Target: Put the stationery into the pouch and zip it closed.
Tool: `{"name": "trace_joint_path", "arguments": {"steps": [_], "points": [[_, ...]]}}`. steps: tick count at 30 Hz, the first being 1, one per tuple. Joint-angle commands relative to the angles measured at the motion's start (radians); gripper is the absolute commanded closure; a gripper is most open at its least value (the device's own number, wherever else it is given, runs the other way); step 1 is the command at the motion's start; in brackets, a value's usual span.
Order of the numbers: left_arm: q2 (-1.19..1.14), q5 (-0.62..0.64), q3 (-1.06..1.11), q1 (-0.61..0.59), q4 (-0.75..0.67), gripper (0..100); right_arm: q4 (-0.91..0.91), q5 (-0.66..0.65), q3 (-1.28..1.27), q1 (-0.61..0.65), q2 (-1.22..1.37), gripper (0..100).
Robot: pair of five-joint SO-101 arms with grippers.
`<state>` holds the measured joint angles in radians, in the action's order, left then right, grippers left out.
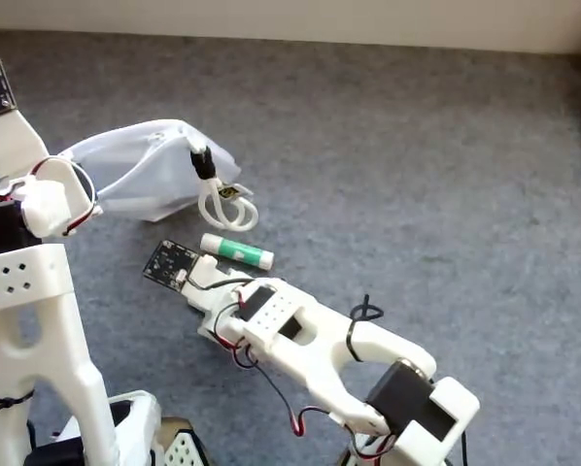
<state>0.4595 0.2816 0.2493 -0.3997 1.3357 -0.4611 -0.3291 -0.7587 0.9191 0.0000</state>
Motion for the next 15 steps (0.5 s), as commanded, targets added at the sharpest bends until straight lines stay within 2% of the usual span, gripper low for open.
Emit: {"name": "trace_joint_path", "arguments": {"steps": [1,15], "points": [[-0.001,0.005,0.007,-0.013,-0.011,99,-0.114,0.006,0.036,-0.001,-0.015,99.5],[-0.001,0.003,0.007,0.01,-0.008,99,-0.321,0.011,0.025,-0.047,-0.377,99.5]]}}
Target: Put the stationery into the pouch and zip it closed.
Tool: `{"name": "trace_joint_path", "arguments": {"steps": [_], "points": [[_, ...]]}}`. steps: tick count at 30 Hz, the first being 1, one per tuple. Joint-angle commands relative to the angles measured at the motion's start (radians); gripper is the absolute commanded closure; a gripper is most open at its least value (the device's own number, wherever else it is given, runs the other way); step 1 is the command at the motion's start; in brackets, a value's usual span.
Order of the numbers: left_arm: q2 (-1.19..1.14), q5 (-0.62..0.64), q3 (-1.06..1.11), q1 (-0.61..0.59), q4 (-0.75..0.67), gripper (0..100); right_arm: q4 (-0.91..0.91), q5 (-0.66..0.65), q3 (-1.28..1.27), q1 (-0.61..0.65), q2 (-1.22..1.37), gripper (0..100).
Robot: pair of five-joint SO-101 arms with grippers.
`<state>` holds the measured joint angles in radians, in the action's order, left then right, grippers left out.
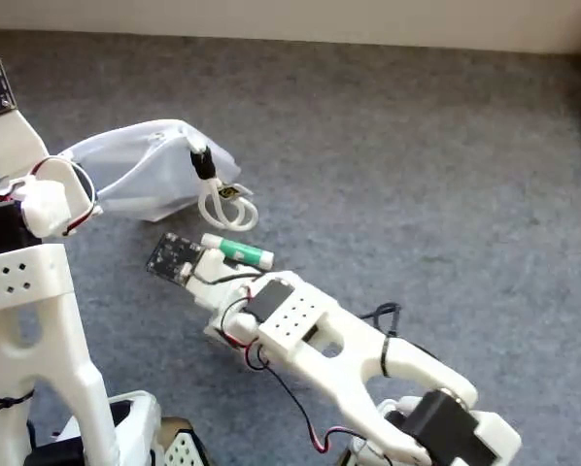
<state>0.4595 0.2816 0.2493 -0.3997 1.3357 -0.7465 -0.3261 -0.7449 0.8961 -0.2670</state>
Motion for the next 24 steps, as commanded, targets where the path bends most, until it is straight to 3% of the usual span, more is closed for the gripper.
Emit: {"name": "trace_joint_path", "arguments": {"steps": [1,10,21,24], "points": [[-0.001,-0.002,0.007,0.021,-0.008,99,-0.044,0.008,0.012,-0.024,-0.134,99.5],[-0.001,-0.046,0.013,0.09,-0.008,99,-0.12,0.009,0.004,-0.024,-0.354,99.5],[-0.001,-0.089,0.016,0.142,-0.008,99,0.024,0.015,-0.133,-0.021,-0.593,99.5],[-0.001,-0.089,0.016,0.145,-0.008,99,0.042,0.106,-0.143,-0.022,-0.662,99.5]]}}
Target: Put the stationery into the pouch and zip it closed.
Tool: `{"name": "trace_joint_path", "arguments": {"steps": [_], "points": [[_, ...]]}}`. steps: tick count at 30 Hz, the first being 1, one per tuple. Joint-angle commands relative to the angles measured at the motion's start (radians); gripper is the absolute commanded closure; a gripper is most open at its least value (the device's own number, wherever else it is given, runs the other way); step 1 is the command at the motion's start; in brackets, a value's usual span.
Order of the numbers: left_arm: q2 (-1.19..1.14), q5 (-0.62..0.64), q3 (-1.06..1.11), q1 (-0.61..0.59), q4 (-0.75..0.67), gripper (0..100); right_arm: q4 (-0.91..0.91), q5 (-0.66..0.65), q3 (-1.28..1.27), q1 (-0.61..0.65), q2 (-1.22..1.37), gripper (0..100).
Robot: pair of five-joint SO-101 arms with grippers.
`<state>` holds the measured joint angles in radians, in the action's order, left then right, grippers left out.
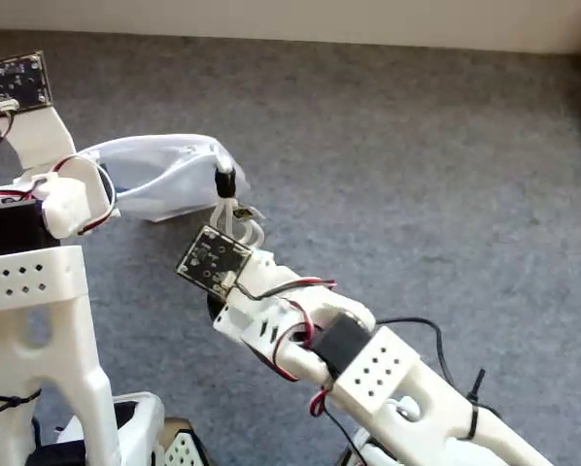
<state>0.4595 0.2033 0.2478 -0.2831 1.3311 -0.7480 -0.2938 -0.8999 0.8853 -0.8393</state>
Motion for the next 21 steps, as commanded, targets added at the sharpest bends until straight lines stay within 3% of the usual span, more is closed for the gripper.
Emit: {"name": "trace_joint_path", "arguments": {"steps": [1,13,21], "points": [[-0.001,-0.011,0.018,0.028,-0.003,99,0.044,0.1,0.012,-0.012,-0.113,99.5],[0.042,-0.046,0.018,0.12,0.068,99,0.048,0.224,0.016,-0.005,-0.417,99.5],[0.206,-0.046,0.099,0.127,0.098,99,0.269,0.279,0.01,-0.005,-0.504,99.5]]}}
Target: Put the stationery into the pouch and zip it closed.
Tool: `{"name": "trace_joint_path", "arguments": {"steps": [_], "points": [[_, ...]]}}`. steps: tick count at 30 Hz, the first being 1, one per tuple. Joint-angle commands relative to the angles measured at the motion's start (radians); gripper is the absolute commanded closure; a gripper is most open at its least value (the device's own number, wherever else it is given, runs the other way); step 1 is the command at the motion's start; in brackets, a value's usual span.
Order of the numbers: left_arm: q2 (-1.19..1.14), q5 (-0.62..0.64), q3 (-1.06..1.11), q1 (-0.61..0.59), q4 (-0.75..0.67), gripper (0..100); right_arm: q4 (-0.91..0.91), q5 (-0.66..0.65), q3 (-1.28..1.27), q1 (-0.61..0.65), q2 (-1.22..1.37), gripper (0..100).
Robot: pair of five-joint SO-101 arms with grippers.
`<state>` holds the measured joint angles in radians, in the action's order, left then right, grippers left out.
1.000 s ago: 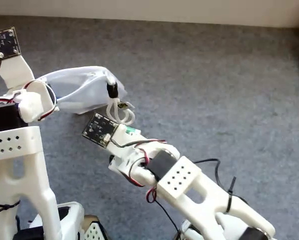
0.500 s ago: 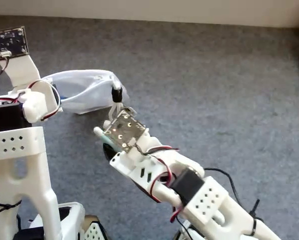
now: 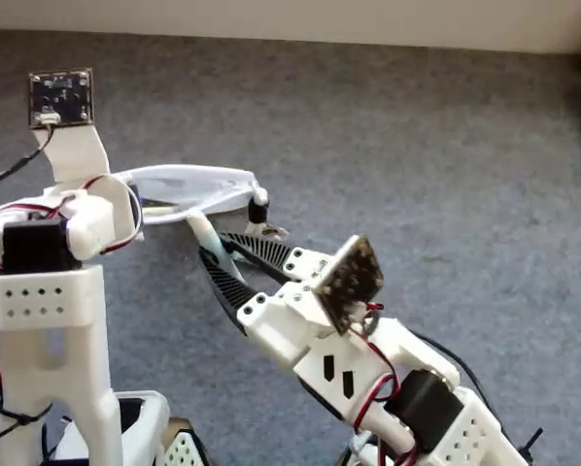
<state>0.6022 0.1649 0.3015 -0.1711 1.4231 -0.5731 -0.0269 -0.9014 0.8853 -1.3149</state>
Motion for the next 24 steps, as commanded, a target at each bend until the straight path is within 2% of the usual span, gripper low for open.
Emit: {"name": "trace_joint_path", "arguments": {"steps": [1,15,24], "points": [[0.082,-0.008,0.062,0.015,-0.006,99,0.127,0.011,0.013,-0.005,-0.028,99.5],[0.111,-0.002,0.09,0.015,-0.028,99,0.46,0.012,0.012,-0.004,-0.021,99.5],[0.111,-0.002,0.09,0.015,-0.028,99,0.616,0.005,0.018,0.051,0.036,99.5]]}}
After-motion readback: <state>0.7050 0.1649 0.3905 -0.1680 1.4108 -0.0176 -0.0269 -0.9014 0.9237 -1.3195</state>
